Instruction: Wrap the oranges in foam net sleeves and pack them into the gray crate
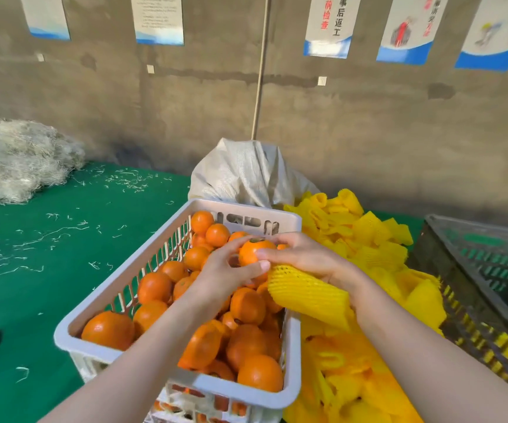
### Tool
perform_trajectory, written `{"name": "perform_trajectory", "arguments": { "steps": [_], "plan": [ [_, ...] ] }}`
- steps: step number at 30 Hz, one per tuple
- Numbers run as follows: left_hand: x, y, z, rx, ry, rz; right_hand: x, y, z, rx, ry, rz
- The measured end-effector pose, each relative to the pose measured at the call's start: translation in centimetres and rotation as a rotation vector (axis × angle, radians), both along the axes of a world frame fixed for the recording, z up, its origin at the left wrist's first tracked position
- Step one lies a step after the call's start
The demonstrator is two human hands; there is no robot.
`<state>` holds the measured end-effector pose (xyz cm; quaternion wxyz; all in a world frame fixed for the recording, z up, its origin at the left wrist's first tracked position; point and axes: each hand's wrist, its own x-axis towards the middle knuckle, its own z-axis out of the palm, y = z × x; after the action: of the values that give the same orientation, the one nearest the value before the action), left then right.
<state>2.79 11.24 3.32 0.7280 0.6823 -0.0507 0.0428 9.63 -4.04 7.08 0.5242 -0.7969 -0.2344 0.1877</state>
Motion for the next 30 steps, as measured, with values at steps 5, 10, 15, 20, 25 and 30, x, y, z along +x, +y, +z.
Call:
{"name": "perform_trajectory", "arguments": {
  "steps": [5, 10, 15, 20, 25, 30],
  "plan": [
    [-1.4, -5.1, 0.3, -0.179, 0.033, 0.018, -3.4, -5.8, 0.5, 0.103, 0.075, -0.192],
    [-2.3, -9.8, 0.2, -0.422, 0.091, -0.204, -6.5, -11.9, 1.3, -0.047, -0.159, -0.404],
    [-3.2, -15.6, -0.5, -0.527, 0.221, -0.236, -9.8, -15.1, 2.0, 0.212, -0.101, -0.496],
    [-4.8, -20.0, -0.9, -0.465, 0.154, -0.263, -11.2, -16.8, 1.0, 0.269, -0.145, -0.64],
    [-5.6, -22.5, -0.7, -0.595, 0.16, -0.332, -11.3, -18.4, -0.2, 0.296, -0.377, -0.81],
    [-6.0, -23.6, -1.4, -0.307, 0.012, -0.304, -10.9, -19.5, -0.7, 0.254, -0.523, -0.928]
  ]
}}
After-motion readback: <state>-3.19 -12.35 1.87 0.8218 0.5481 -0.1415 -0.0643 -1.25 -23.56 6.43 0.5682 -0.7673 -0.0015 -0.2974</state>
